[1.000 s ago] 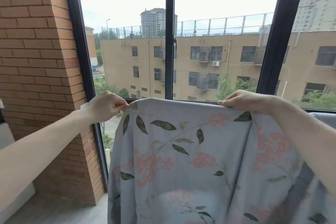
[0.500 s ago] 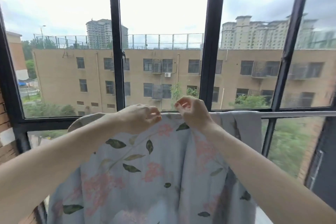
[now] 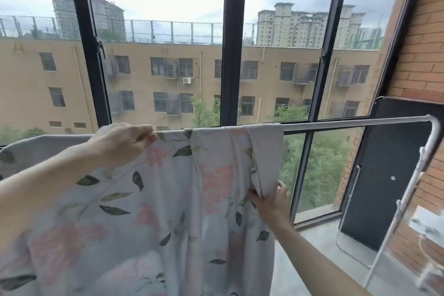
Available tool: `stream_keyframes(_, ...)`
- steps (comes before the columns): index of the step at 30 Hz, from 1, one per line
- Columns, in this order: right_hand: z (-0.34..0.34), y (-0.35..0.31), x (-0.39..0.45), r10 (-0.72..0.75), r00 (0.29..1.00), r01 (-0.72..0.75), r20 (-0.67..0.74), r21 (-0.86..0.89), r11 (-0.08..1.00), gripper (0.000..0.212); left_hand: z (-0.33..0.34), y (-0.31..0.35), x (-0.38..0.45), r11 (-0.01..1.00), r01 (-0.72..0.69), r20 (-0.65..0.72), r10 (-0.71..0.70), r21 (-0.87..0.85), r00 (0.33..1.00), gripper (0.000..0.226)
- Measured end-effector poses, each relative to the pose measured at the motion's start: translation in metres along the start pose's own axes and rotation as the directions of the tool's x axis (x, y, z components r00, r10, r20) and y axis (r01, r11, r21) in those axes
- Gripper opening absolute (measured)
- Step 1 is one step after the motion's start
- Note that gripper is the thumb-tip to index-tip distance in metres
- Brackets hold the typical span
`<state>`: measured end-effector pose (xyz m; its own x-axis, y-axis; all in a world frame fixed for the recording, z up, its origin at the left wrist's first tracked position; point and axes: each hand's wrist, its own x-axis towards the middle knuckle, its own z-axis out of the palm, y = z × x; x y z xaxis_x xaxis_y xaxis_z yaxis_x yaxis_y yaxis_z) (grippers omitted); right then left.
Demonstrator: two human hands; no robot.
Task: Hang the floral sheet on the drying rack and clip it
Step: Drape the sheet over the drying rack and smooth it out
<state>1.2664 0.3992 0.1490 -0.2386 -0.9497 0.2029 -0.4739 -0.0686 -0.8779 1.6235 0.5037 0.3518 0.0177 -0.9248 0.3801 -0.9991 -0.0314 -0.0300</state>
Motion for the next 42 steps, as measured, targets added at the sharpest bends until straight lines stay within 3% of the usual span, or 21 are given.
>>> stream_keyframes(2, -0.004, 0.005, 0.005, -0.012, 1.000, 0.012, -0.007, 0.038, 0.999, 0.021, -0.003, 0.003, -0.005, 0.999, 0.025, 0.019, -0.025, -0.027, 1.000, 0.042)
stream_keyframes(3, -0.010, 0.004, 0.007, -0.074, 0.997, 0.074, 0.004, 0.064, 0.995, 0.013, -0.003, 0.002, -0.006, 0.998, 0.042, 0.023, -0.040, -0.057, 0.999, 0.040)
stream_keyframes(5, -0.025, 0.000, 0.014, -0.187, 0.982, 0.186, -0.004, 0.137, 0.973, 0.035, -0.004, 0.001, -0.007, 0.989, 0.085, 0.030, -0.082, -0.118, 0.996, 0.033)
stream_keyframes(9, -0.088, -0.053, 0.045, -0.342, 0.933, 0.360, -0.112, 0.257, 0.897, 0.046, -0.009, 0.005, -0.007, 0.943, 0.146, -0.014, -0.158, -0.300, 0.987, 0.016)
stream_keyframes(12, -0.146, -0.119, 0.092, -0.498, 0.842, 0.533, -0.208, 0.179, 0.827, 0.036, -0.021, 0.018, 0.001, 0.955, 0.184, -0.146, -0.221, -0.233, 0.964, 0.019)
stream_keyframes(14, -0.176, -0.161, 0.129, -0.600, 0.775, 0.620, -0.199, 0.058, 0.782, 0.026, -0.037, 0.026, 0.014, 0.939, 0.247, -0.278, -0.310, -0.238, 0.909, 0.024)
stream_keyframes(16, -0.191, -0.199, 0.163, -0.658, 0.729, 0.665, -0.188, -0.032, 0.746, 0.027, -0.062, 0.031, 0.027, 0.911, 0.310, -0.322, -0.390, -0.274, 0.862, 0.032)
stream_keyframes(21, -0.194, -0.294, 0.230, -0.699, 0.699, 0.672, -0.154, -0.193, 0.715, 0.026, -0.113, 0.040, 0.080, 0.851, 0.451, -0.364, -0.524, -0.271, 0.770, 0.027)
stream_keyframes(25, -0.197, -0.349, 0.279, -0.704, 0.683, 0.596, -0.196, -0.408, 0.692, 0.025, -0.143, 0.049, 0.141, 0.832, 0.436, -0.445, -0.553, -0.342, 0.704, 0.027)
stream_keyframes(30, -0.207, -0.350, 0.336, -0.688, 0.683, 0.479, -0.246, -0.561, 0.675, 0.024, -0.157, 0.070, 0.211, 0.828, 0.364, -0.479, -0.548, -0.427, 0.685, 0.030)
stream_keyframes(34, -0.174, -0.298, 0.362, -0.636, 0.760, 0.392, -0.135, -0.686, 0.614, 0.019, -0.105, 0.063, 0.235, 0.854, 0.402, -0.340, -0.504, -0.330, 0.794, 0.022)
stream_keyframes(37, -0.133, -0.228, 0.370, -0.490, 0.871, 0.317, 0.030, -0.796, 0.515, 0.023, -0.038, 0.056, 0.237, 0.877, 0.445, -0.045, -0.460, -0.182, 0.887, 0.015)
stream_keyframes(39, -0.107, -0.183, 0.370, -0.339, 0.931, 0.291, 0.139, -0.842, 0.455, 0.026, 0.001, 0.058, 0.236, 0.908, 0.418, 0.177, -0.407, -0.027, 0.896, 0.009)
stream_keyframes(42, -0.087, -0.139, 0.358, -0.056, 0.932, 0.355, 0.359, -0.866, 0.352, 0.031, 0.028, 0.067, 0.227, 0.951, 0.270, 0.443, -0.309, 0.151, 0.841, 0.028)
